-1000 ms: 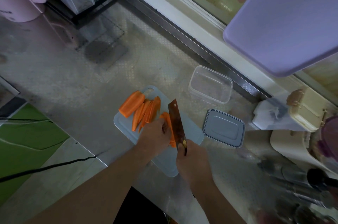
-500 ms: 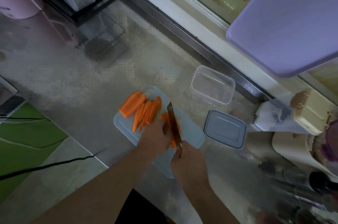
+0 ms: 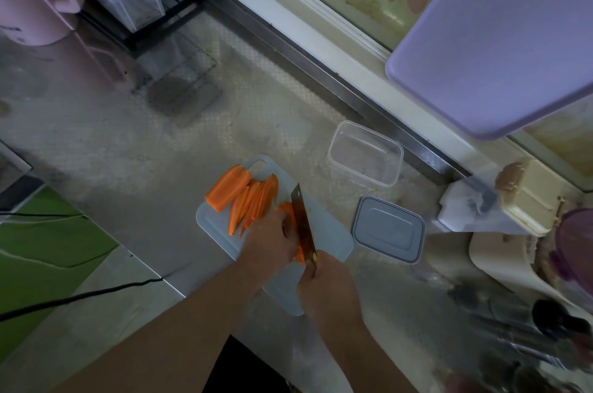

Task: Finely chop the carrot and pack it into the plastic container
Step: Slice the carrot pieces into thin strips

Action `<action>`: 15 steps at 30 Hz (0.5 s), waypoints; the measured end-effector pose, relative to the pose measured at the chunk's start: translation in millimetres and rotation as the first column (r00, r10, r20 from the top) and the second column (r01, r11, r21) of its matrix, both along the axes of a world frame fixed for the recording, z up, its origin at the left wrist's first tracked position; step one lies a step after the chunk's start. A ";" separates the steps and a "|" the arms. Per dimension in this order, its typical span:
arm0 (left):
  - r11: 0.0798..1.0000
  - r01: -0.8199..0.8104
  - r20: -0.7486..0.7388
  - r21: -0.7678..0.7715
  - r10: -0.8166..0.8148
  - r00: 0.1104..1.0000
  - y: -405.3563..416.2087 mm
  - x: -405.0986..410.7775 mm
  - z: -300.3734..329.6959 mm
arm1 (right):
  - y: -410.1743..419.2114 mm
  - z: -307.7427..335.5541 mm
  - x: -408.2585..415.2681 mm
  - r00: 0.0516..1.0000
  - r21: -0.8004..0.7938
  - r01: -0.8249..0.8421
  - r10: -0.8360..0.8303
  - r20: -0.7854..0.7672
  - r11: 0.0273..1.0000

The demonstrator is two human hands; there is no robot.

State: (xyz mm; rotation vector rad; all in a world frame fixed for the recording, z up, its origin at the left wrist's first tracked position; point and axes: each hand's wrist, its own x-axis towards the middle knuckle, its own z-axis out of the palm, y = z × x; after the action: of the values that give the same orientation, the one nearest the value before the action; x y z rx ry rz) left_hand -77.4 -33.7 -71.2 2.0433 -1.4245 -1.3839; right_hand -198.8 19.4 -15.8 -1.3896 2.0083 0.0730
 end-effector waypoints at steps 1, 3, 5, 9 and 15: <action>1.000 0.000 -0.003 -0.001 0.000 1.000 0.3 0.2 -0.3 | 3.7 -1.1 -0.6 1.000 0.007 -0.002 0.002 0.001 1.000; 1.000 0.010 -0.007 -0.005 -0.010 1.000 0.2 0.8 -1.1 | 5.8 -4.7 -0.4 1.000 0.006 -0.012 0.012 -0.004 1.000; 1.000 0.018 -0.020 -0.003 -0.018 1.000 -0.5 1.1 -0.9 | 0.4 -9.1 1.6 1.000 -0.014 -0.011 0.011 -0.008 1.000; 1.000 0.004 -0.031 0.004 -0.004 1.000 -0.9 1.6 -2.6 | -14.7 -12.9 8.0 0.999 -0.053 0.014 -0.012 0.032 0.999; 1.000 -0.012 -0.042 -0.006 0.011 0.999 1.1 3.9 -4.4 | -4.9 -13.3 1.6 0.988 -0.072 0.026 -0.015 0.152 0.997</action>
State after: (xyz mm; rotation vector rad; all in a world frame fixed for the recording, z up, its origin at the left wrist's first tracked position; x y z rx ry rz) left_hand -73.6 -32.6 -75.6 2.0034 -1.3956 -1.4083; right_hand -197.2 14.5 -29.1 -1.3772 1.9151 -0.1135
